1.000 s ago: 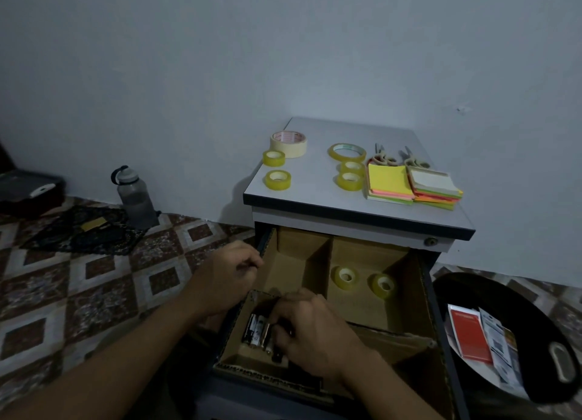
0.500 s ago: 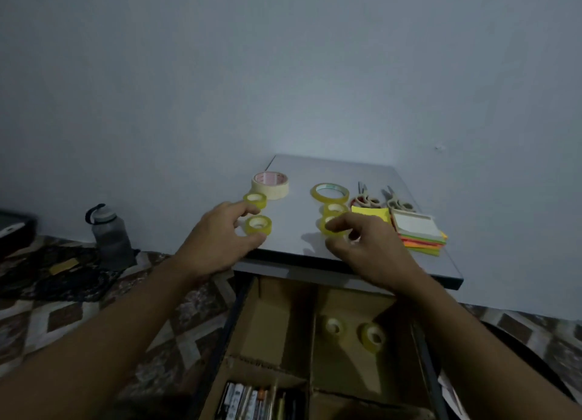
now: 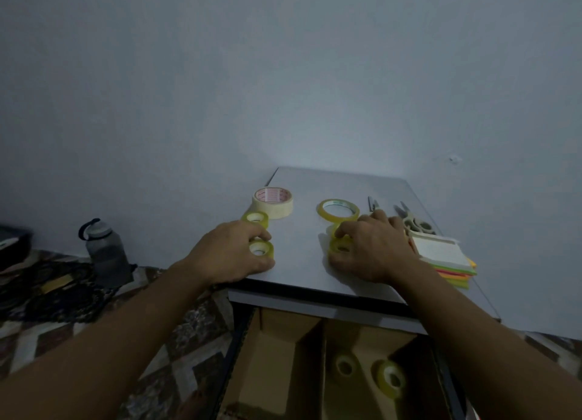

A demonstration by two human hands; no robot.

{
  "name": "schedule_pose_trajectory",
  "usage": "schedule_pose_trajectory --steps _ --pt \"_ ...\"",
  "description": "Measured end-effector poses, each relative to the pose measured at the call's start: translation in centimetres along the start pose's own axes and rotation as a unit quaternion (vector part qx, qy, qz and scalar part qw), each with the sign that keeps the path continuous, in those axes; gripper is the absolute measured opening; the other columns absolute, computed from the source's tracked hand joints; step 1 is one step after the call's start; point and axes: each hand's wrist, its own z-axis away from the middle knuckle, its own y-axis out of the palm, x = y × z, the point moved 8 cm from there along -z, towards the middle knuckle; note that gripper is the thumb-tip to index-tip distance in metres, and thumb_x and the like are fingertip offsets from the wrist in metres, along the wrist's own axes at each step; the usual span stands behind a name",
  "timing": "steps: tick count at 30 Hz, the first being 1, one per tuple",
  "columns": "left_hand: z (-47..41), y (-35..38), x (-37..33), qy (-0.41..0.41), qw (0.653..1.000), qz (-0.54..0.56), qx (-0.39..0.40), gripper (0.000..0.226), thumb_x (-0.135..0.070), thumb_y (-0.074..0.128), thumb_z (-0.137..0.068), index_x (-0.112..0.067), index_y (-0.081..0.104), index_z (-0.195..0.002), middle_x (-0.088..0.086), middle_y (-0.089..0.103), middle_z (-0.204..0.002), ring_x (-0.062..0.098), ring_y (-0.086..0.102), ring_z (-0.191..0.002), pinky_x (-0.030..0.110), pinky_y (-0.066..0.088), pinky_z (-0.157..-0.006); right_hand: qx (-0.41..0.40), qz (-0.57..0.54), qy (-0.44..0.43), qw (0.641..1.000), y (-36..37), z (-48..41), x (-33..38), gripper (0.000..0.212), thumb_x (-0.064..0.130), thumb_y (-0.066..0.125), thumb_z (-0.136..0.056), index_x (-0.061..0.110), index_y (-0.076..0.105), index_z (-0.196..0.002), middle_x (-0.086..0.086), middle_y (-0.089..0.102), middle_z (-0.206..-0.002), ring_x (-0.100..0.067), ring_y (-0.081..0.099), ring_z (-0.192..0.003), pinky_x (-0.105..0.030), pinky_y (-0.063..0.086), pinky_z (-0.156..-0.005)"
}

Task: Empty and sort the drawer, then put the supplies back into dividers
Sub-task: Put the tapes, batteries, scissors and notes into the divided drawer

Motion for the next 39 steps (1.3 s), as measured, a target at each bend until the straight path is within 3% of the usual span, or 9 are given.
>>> schedule_pose_trajectory --steps 9,12,20,27,33,39 --pt "0.0 0.3 0.1 0.008 1.0 0.025 -0.008 0.048 -0.044 0.078 -0.078 -0.03 0.066 -0.122 -0.003 0.06 -0.115 0.013 0.056 -0.098 0.025 0.042 -0.08 -0.02 0.008 0.007 1.0 0.0 0.4 0.2 0.047 0.066 0.047 -0.083 0.036 0.061 -0.116 -0.006 0.061 -0.12 -0.03 0.044 -0.119 -0.047 0.027 -0.099" --pt "-0.2 0.4 0.3 0.006 0.999 0.043 -0.008 0.047 -0.042 0.079 -0.077 -0.03 0.067 -0.121 -0.003 0.06 -0.113 0.013 0.058 -0.097 0.026 0.046 -0.081 -0.017 -0.006 0.011 1.0 0.1 0.5 0.1 0.044 0.064 0.048 -0.085 0.038 0.06 -0.118 -0.004 0.061 -0.12 -0.029 0.043 -0.121 -0.048 0.027 -0.101" --pt "-2.8 -2.7 0.7 0.015 0.993 0.096 -0.069 0.037 -0.034 0.082 -0.076 -0.03 0.072 -0.112 -0.016 0.064 -0.096 0.0 0.059 -0.082 0.02 0.043 -0.07 -0.04 -0.152 0.039 0.987 -1.8 -1.9 -1.9 0.048 0.054 0.066 -0.078 0.037 0.061 -0.123 0.004 0.061 -0.118 -0.023 0.051 -0.115 -0.043 0.026 -0.101" --pt "-7.4 -2.0 2.7 -0.017 0.994 0.098 -0.051 0.046 -0.033 0.083 -0.074 -0.028 0.071 -0.118 -0.004 0.068 -0.114 0.013 0.062 -0.094 0.023 0.046 -0.076 0.02 -0.185 0.05 0.981 -0.4 -5.0 -3.7 0.05 0.048 0.071 -0.078 0.033 0.062 -0.124 0.003 0.062 -0.123 -0.021 0.057 -0.113 -0.047 0.039 -0.103" --pt "-7.9 -0.8 3.7 -0.029 0.992 0.11 -0.051 0.042 -0.034 0.083 -0.074 -0.029 0.071 -0.114 -0.004 0.07 -0.106 0.009 0.064 -0.087 0.014 0.043 -0.064 0.04 -0.187 0.044 0.981 1.0 -5.3 -3.7 0.052 0.052 0.071 -0.078 0.035 0.06 -0.126 0.002 0.061 -0.127 -0.023 0.055 -0.114 -0.049 0.039 -0.104" --pt "-8.0 -1.0 3.9 -0.028 0.993 0.099 -0.06 0.04 -0.046 0.084 -0.072 -0.029 0.072 -0.106 -0.004 0.071 -0.1 0.013 0.065 -0.086 0.026 0.051 -0.071 0.045 -0.19 0.036 0.98 0.9 -5.0 -3.5 0.059 0.055 0.073 -0.077 0.033 0.056 -0.129 0.004 0.06 -0.126 -0.02 0.055 -0.112 -0.049 0.04 -0.105"
